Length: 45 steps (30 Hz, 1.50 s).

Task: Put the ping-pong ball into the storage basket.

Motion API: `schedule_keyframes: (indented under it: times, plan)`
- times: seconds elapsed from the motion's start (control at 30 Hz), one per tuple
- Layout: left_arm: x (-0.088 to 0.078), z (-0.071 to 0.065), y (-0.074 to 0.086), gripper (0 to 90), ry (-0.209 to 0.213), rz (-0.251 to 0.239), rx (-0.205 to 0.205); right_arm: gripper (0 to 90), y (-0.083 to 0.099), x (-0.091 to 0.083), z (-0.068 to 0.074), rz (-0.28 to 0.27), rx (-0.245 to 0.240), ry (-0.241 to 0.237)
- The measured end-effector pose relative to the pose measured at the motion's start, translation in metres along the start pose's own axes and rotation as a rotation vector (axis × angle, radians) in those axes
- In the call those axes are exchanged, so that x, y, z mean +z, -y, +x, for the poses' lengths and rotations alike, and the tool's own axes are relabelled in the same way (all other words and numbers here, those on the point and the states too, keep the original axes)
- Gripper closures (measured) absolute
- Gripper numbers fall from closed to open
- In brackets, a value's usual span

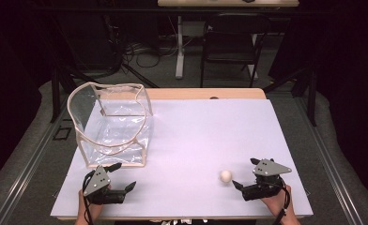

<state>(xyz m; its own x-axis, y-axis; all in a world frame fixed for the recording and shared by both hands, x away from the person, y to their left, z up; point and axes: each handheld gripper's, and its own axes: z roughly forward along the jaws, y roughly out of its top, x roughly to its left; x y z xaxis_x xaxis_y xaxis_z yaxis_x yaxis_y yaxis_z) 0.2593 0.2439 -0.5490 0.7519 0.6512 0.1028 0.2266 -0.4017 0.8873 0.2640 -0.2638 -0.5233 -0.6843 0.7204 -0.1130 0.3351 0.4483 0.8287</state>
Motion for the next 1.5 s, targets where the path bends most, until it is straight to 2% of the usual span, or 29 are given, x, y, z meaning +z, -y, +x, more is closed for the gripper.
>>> schedule_keyframes:
  times: [0.4,0.77,1.07,1.5]
  plan:
    - [0.0,0.0,0.0,16.2,0.002,0.0,0.004,0.0,-0.009,0.002,0.003,0.016,-0.013,0.01]
    - [0.002,-0.001,0.0,16.1,0.009,0.011,0.008,0.0,-0.016,0.01,0.006,0.041,-0.025,-0.007]
    - [0.002,-0.001,0.0,16.2,0.01,0.01,0.009,0.0,-0.023,0.018,0.01,0.057,-0.053,-0.008]
    - [0.004,-0.001,-0.001,16.2,0.01,0.013,0.015,0.1,-0.03,0.028,0.009,0.086,-0.052,-0.028]
